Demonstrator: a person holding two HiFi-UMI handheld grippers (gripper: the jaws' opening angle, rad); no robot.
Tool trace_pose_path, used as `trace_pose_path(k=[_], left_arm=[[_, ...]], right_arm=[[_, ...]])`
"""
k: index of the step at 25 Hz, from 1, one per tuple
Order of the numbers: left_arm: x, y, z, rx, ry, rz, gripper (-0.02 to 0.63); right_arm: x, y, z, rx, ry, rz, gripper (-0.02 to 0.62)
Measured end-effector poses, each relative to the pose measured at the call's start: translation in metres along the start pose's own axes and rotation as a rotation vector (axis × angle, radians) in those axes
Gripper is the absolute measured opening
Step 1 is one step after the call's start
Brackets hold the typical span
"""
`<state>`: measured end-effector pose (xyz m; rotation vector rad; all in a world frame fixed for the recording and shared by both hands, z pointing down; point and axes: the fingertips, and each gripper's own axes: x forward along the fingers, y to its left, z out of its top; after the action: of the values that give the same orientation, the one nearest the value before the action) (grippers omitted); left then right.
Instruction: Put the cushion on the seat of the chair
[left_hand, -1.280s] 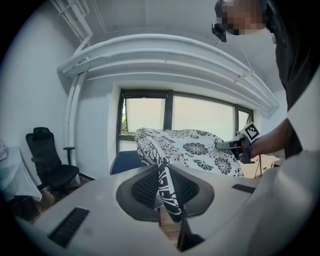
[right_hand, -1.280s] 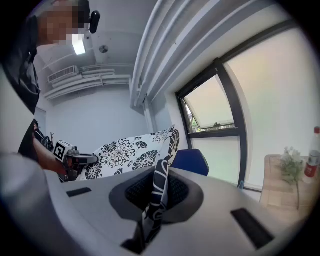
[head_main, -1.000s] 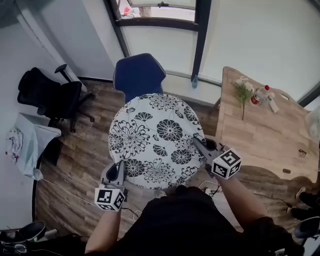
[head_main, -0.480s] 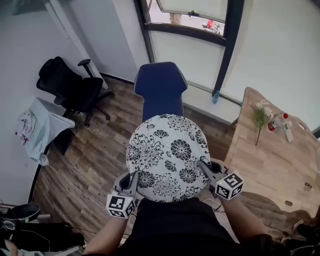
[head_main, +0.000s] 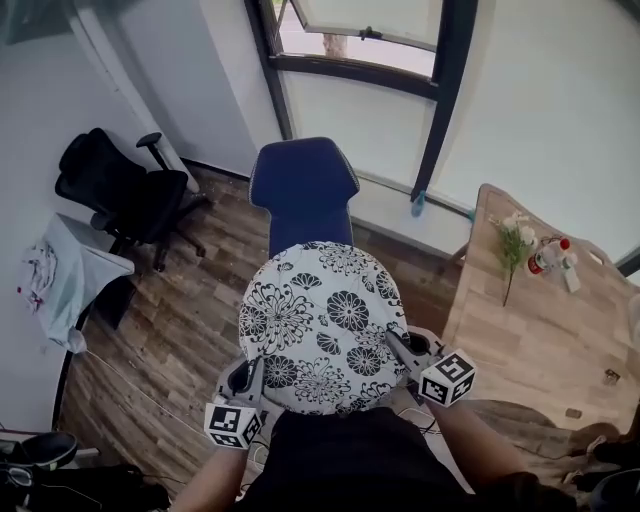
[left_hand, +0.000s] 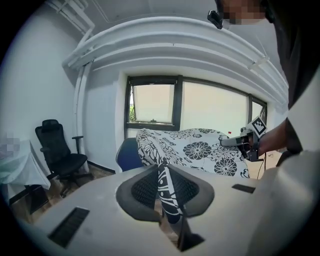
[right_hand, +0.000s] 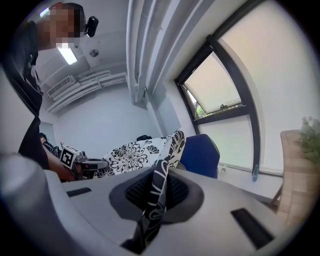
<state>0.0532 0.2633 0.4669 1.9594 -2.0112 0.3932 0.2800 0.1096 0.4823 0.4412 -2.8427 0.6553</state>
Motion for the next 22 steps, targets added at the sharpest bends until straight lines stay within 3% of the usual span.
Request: trace_pose_path(k=[10,22], left_arm=[[0.065,0.059,0.011,0.001,0.009,-0.064,0.041],[0.129,0.151,0.026,-0.017,0.025,-0.152,0.041]], right_arm=[[0.047,-0.024,0.019,0.007,0.025,-0.071,0.035],[0.142,-0.031,0.03,0.044,0.085,-0.163,0.035]])
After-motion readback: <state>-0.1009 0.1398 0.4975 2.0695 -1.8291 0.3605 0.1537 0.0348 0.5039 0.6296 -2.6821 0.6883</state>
